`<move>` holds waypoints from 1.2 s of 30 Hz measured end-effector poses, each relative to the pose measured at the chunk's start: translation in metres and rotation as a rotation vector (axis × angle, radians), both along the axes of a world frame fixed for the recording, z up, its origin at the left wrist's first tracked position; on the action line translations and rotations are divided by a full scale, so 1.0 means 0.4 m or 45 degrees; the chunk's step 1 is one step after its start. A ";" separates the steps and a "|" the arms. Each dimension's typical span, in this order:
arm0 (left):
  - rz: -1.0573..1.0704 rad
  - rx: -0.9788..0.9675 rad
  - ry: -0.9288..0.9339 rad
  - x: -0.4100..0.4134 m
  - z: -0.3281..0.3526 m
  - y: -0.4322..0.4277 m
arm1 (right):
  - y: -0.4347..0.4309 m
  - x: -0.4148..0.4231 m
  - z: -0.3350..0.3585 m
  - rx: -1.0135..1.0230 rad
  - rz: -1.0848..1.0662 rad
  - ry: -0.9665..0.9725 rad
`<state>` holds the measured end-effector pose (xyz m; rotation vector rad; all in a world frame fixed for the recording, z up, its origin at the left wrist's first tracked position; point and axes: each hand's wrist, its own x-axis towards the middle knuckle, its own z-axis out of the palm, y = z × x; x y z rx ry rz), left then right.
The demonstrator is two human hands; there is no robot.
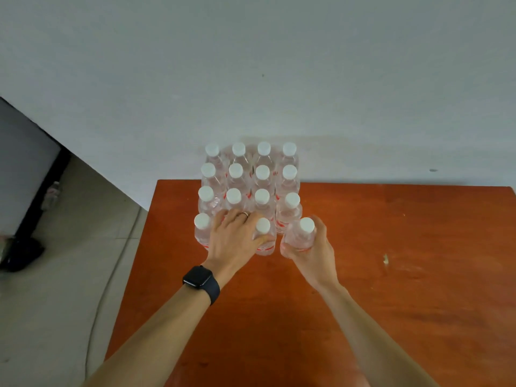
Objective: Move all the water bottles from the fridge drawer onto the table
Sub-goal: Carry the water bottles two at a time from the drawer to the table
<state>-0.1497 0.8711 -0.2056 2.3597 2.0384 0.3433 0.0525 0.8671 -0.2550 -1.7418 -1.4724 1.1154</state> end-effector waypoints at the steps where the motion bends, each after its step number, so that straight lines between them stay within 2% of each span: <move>1: -0.012 0.005 -0.001 0.000 -0.003 0.002 | 0.003 0.004 -0.008 -0.049 -0.006 0.028; 5: -0.022 0.077 -0.016 -0.001 -0.023 0.003 | -0.010 0.029 -0.065 -0.299 0.050 0.133; 8: -0.015 0.128 -0.010 -0.001 -0.034 0.005 | -0.027 0.035 -0.116 -0.395 0.076 0.083; 17: -0.035 0.048 -0.017 0.001 -0.038 0.006 | -0.033 -0.023 -0.182 -0.285 0.090 -0.062; 26: -0.035 -0.162 0.010 0.002 -0.001 0.009 | -0.020 -0.002 -0.129 -0.432 0.204 -0.035; 29: -0.076 -0.253 0.019 -0.004 0.031 0.008 | -0.023 0.016 -0.081 -0.449 0.264 -0.177; 34: -0.220 -0.174 0.062 0.016 0.129 0.018 | -0.031 0.127 0.098 -0.382 0.577 -0.663; 36: -0.299 -0.170 0.057 0.060 0.185 0.038 | -0.051 0.197 0.189 -0.280 0.535 -0.746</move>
